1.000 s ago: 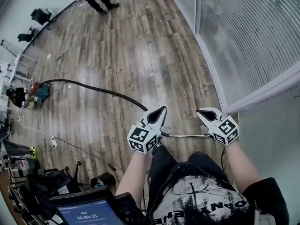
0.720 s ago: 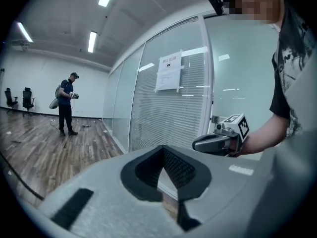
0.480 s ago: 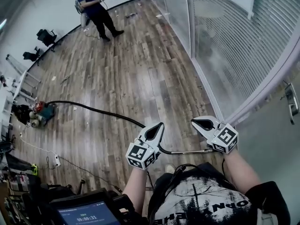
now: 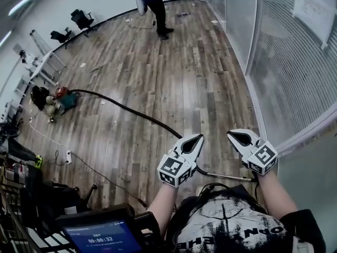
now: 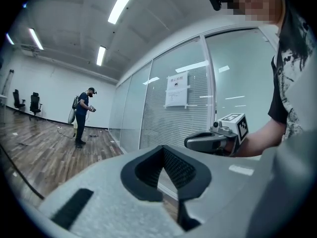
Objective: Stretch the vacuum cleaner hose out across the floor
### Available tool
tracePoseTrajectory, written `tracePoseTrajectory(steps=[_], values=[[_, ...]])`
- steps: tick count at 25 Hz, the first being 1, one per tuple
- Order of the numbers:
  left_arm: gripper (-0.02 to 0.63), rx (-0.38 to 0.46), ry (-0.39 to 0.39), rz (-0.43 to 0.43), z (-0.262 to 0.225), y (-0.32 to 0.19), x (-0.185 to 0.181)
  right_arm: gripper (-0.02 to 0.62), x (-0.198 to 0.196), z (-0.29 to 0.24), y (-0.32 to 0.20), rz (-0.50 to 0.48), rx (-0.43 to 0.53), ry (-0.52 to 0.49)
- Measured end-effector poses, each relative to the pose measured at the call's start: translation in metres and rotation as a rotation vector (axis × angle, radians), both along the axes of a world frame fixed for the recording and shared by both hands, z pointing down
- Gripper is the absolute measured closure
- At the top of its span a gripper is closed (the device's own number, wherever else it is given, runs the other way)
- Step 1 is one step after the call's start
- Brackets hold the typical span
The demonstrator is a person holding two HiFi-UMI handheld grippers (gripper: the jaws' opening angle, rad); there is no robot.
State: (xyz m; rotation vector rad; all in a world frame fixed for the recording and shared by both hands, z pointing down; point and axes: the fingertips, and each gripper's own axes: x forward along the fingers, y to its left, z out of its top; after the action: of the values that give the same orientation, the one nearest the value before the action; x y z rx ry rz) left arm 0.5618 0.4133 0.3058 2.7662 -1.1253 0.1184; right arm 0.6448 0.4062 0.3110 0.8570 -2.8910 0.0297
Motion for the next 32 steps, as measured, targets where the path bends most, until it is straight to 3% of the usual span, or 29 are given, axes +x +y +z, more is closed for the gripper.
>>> tracePoseTrajectory(steps=[6,14,32], values=[[0.606,0.019,-0.003,-0.033,-0.006,-0.005,-0.057,0.589,-0.065,-0.020,-0.017,-0.050,-0.031,-0.036],[0.606,0.017,0.019,-0.086,-0.025,-0.007,-0.090,0.589,-0.083,-0.032,-0.021,-0.060,-0.038,-0.043],[0.606,0.008,0.033,-0.073,-0.016,-0.006,-0.082,0.589,-0.086,-0.018,-0.016,-0.050,-0.012,0.009]])
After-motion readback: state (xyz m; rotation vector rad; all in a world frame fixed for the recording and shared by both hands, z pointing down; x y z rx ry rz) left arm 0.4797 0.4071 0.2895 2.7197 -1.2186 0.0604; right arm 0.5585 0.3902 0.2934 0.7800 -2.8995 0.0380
